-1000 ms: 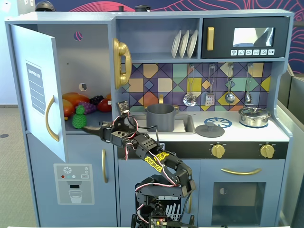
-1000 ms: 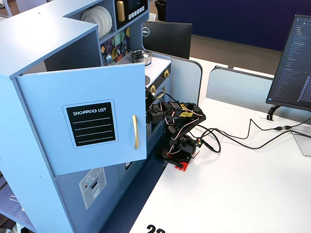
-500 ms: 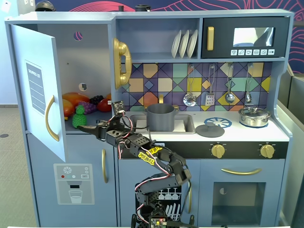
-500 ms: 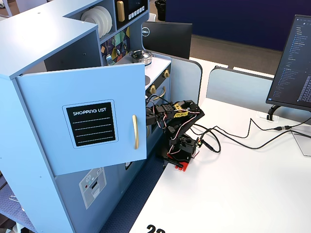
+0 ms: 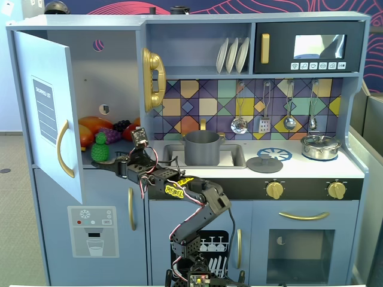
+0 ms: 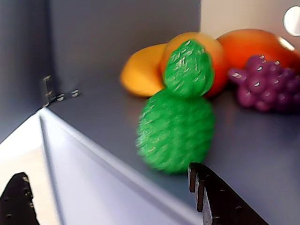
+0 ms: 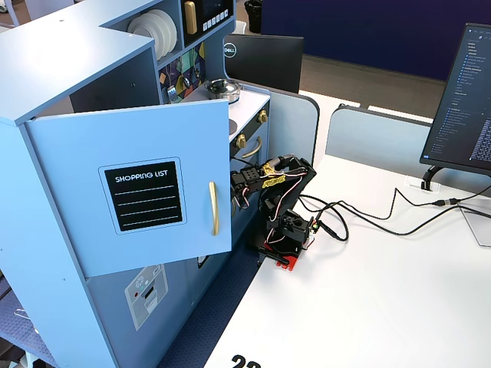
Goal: Pick up the green pineapple from the left cabinet and place it in the gray recipient
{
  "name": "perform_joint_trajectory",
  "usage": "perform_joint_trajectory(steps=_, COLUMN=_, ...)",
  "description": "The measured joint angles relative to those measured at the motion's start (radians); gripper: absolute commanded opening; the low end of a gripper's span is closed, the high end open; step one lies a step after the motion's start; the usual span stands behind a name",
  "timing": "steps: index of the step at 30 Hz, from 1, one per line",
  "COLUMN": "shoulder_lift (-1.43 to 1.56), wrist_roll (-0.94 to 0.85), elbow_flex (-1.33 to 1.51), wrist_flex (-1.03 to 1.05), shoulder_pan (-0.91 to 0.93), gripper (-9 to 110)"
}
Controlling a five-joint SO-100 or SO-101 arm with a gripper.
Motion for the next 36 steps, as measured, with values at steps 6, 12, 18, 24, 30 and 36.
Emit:
perform_joint_trajectory(steps=6, shoulder_lift=-0.089, wrist_roll=0.0, elbow_flex=-0.074, wrist_flex=-0.018, shoulder_pan=0.002, gripper=41)
perform_joint_trajectory(steps=12, shoulder_lift=-0.166, wrist_roll=-0.002, elbow_flex=-0.129, wrist_flex=-0.028, shoulder_pan=0.017, gripper=41)
perform_joint_trajectory(steps=18, shoulder_lift=-0.229, wrist_roll=-0.006, elbow_flex=-0.164, wrist_flex=-0.046, shoulder_pan=0.028, gripper=42)
perform_joint_trajectory(steps=24, shoulder_lift=-0.262, wrist_roll=-0.006, elbow_flex=-0.19, wrist_flex=-0.046, shoulder_pan=0.055, gripper=41)
perform_joint_trajectory(steps=30, shoulder_lift=-0.305, wrist_roll=-0.006, elbow_flex=-0.221, wrist_flex=-0.046, shoulder_pan=0.044, gripper=40)
perform_joint_trajectory(steps=36, shoulder_lift=-0.347, wrist_roll=-0.006, elbow_flex=-0.264, wrist_flex=-0.058, shoulder_pan=0.054, gripper=39)
